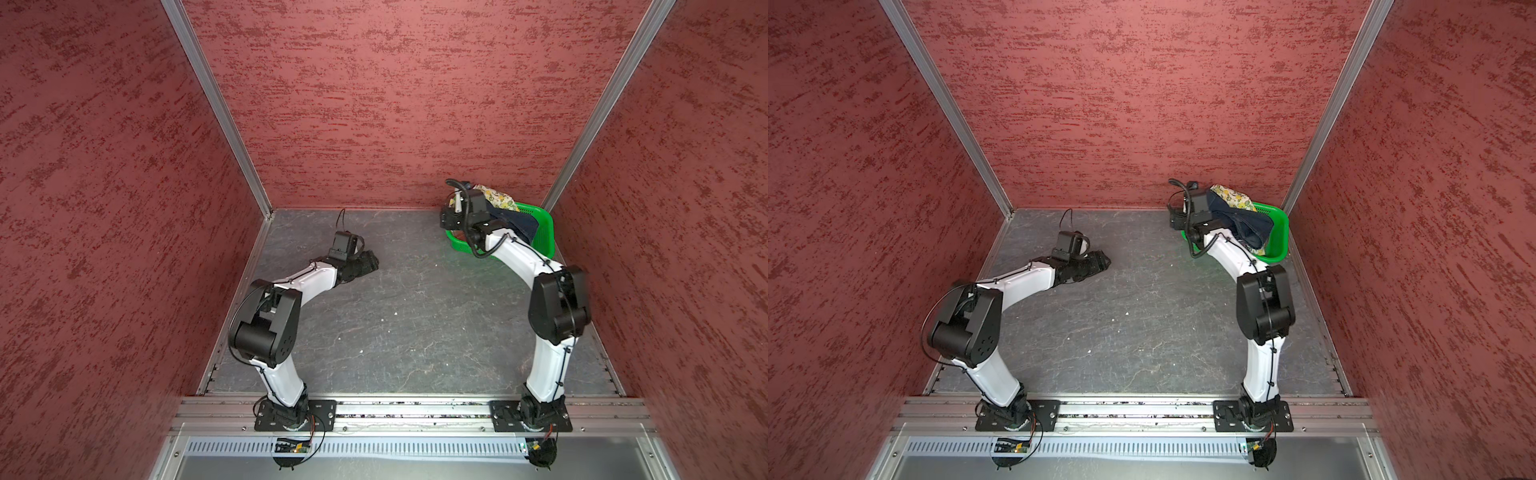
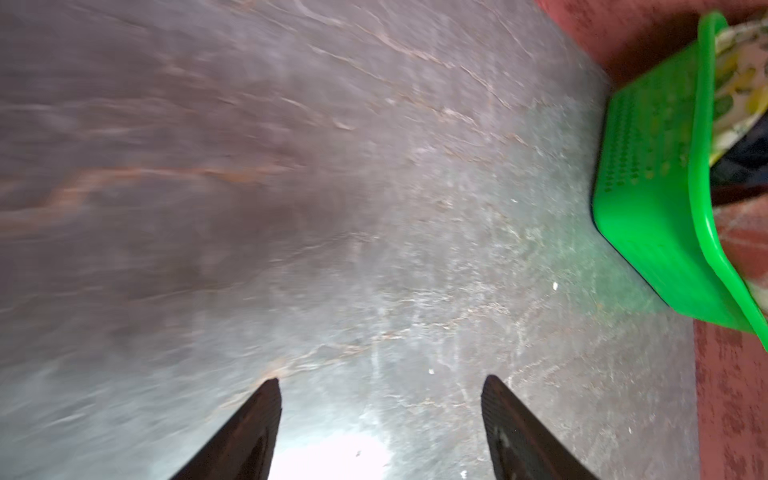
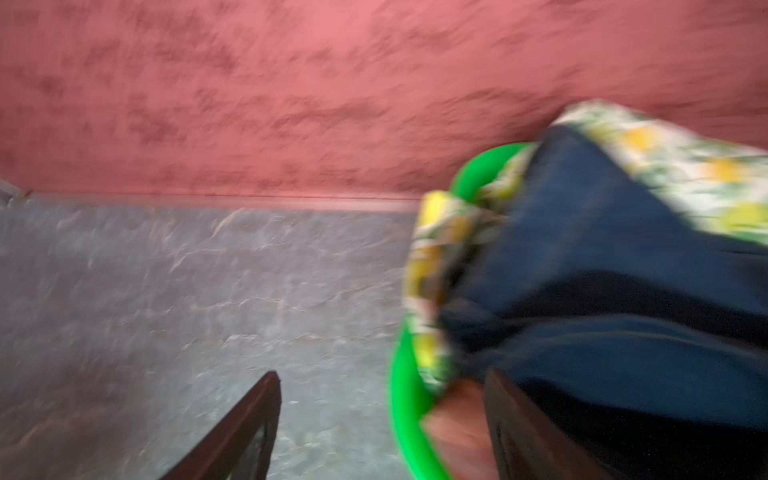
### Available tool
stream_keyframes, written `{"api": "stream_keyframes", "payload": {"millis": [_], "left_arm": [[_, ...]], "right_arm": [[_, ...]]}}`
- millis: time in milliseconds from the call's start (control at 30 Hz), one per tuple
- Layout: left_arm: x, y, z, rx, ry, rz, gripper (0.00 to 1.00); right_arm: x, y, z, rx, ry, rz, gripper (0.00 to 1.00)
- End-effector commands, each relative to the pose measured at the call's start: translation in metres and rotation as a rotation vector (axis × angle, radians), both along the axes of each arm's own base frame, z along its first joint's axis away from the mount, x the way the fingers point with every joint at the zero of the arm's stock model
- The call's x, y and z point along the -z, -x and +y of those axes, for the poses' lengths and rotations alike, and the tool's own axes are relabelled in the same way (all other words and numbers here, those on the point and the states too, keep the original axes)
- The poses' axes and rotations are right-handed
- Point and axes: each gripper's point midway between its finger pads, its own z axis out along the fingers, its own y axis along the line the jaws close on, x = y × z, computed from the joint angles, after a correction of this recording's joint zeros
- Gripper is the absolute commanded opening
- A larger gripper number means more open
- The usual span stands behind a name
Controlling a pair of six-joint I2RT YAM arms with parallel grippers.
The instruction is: Fold and stack the skirts
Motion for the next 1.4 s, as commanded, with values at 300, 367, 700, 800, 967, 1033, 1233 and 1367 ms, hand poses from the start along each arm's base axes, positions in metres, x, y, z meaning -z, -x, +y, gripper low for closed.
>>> {"api": "stream_keyframes", "payload": {"millis": [300,367,700,800,967,1033,1233,1367], "left_arm": [[0.001,0.019,0.022,-0.035,0.006,0.019,0.77],[0.002,0.017,0.020,-0.036,0.008,0.020,0.77],[-0.005,0.012,0.010,-0.021,0.009,0.008,0.77],[-0.005,0.013,0.007,-0.013,0.006,0.008,0.77],[-0.002,0.016,0.005,-0.009,0.006,0.012,0.77],[-0.001,0.018,0.003,-0.006,0.004,0.013,0.77],[-0.002,0.020,0.003,-0.003,0.001,0.011,0.77],[0.001,0.019,0.002,0.000,-0.001,0.018,0.77]], "right_arm": [[0.066,-0.072,0.040,0.069,-0.076,0.069,0.75],[0.072,-0.079,0.042,0.115,-0.124,0.054,0.75],[0.094,-0.075,0.018,0.344,-0.172,0.019,0.74],[0.086,-0.060,0.002,0.391,-0.166,-0.010,0.74],[0.086,-0.040,-0.015,0.398,-0.192,0.005,0.74],[0.085,-0.033,-0.012,0.368,-0.199,0.013,0.74],[0.090,-0.011,-0.020,0.347,-0.187,0.046,0.75],[0.099,-0.009,-0.030,0.347,-0.173,0.078,0.75]]}}
